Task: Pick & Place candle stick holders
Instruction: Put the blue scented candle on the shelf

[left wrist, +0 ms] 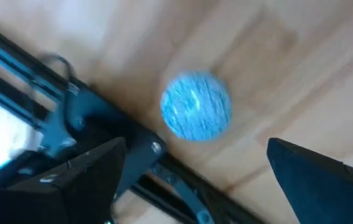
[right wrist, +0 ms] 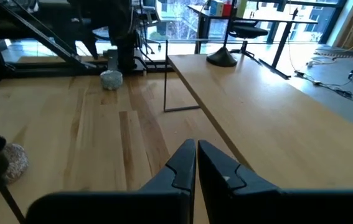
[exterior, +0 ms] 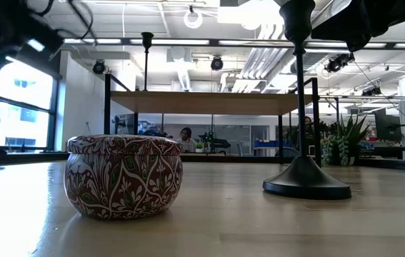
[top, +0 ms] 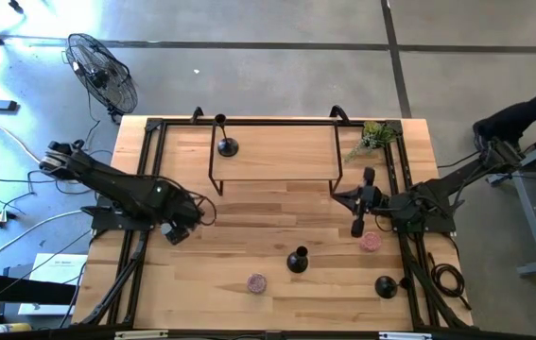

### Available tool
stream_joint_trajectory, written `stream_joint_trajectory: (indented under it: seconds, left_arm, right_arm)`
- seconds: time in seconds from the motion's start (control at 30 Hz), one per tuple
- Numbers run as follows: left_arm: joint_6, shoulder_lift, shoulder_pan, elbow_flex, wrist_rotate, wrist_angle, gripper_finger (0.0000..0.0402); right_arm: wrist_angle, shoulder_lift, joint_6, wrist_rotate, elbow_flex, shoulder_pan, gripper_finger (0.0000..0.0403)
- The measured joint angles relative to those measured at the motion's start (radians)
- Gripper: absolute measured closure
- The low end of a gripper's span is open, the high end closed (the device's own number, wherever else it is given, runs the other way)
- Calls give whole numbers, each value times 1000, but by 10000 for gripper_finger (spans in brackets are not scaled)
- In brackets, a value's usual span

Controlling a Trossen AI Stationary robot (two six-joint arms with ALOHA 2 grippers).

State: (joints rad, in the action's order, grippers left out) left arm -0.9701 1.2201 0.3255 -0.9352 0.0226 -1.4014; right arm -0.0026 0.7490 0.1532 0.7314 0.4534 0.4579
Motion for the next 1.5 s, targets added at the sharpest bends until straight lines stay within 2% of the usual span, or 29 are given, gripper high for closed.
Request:
stream_joint_trajectory:
  seconds: [0.2, 0.57, 0.9, 1.27, 1.5]
  left_arm:
    - [-4, -7, 58, 113, 46, 108, 19]
    - [-17, -7, 61, 173, 1, 191, 19]
    - [-34, -7, 61, 254, 28, 288, 19]
    - [-34, -7, 61, 269, 38, 313, 19]
    - [-30, -7, 61, 269, 0, 312, 19]
  right_arm:
    - [9, 18, -1, 4, 0, 0, 391]
    - [59, 27, 0, 14, 0, 0, 391]
    - [85, 67, 3, 2, 0, 0, 391]
    - [119, 109, 25, -3, 0, 0, 391]
    - [128, 111, 28, -17, 0, 0, 391]
